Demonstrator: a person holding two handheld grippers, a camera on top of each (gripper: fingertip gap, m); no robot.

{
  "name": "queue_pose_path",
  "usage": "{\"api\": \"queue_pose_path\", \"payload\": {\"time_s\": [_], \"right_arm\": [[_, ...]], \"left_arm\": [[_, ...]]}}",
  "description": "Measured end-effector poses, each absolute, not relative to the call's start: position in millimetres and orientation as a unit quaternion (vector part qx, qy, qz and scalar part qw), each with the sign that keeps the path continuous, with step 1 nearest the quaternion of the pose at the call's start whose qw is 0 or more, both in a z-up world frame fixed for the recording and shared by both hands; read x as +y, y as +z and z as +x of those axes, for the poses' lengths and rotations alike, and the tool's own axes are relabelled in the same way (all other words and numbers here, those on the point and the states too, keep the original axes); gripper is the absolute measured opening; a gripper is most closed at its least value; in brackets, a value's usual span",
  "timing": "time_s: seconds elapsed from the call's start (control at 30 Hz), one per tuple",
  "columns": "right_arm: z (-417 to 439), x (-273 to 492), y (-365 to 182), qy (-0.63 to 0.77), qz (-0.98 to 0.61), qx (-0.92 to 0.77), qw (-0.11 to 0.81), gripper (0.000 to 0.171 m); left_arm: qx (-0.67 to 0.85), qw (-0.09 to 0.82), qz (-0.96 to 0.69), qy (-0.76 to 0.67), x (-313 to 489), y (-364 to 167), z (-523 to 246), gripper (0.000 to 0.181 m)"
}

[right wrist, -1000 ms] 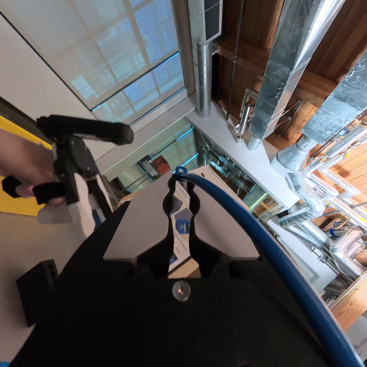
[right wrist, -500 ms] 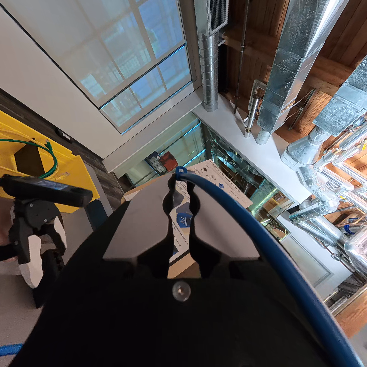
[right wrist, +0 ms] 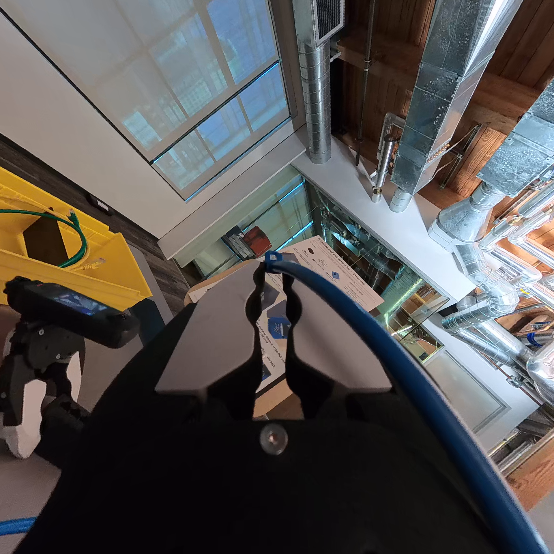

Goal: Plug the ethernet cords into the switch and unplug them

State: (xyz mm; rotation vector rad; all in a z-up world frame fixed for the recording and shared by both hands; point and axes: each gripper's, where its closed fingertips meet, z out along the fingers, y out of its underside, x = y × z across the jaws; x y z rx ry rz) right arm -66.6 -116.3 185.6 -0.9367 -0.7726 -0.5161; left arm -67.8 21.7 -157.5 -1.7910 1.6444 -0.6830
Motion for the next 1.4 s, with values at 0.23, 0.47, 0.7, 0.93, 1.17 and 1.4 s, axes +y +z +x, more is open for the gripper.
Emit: {"api": "queue_pose_path", "payload": {"time_s": [0.23, 0.47, 0.7, 0.93, 1.17, 1.4], "right_arm": [[-63.6, -107.5, 179.6, -0.245, -0.450, -0.357, 0.781, 0.011], [-60.6, -101.4, 174.9, -0.239, -0.463, -0.353, 0.777, 0.011], [-47.0, -86.3, 165.5, -0.241, -0.495, -0.329, 0.767, 0.011], [-34.2, -74.9, 164.3, -0.136, -0.552, -0.236, 0.788, 0.012], [-84.3, -51.9, 133.3, -0.041, -0.587, -0.242, 0.772, 0.012], [-96.1, -50.4, 128.5, -0.072, -0.555, -0.244, 0.792, 0.009]], "left_arm": [[0.620, 0.297, -0.679, -0.258, 23.0, -158.9, -62.6, 0.043], [0.625, 0.293, -0.674, -0.262, 20.3, -158.6, -56.6, 0.030], [0.628, 0.393, -0.638, -0.210, 35.2, -126.7, -55.2, 0.028], [0.605, 0.623, -0.486, -0.097, 40.0, 16.1, -86.6, 0.028], [0.579, 0.718, -0.377, 0.084, 37.1, 82.2, -122.2, 0.028], [0.585, 0.718, -0.362, 0.105, 28.5, 82.1, -117.8, 0.028]]}}
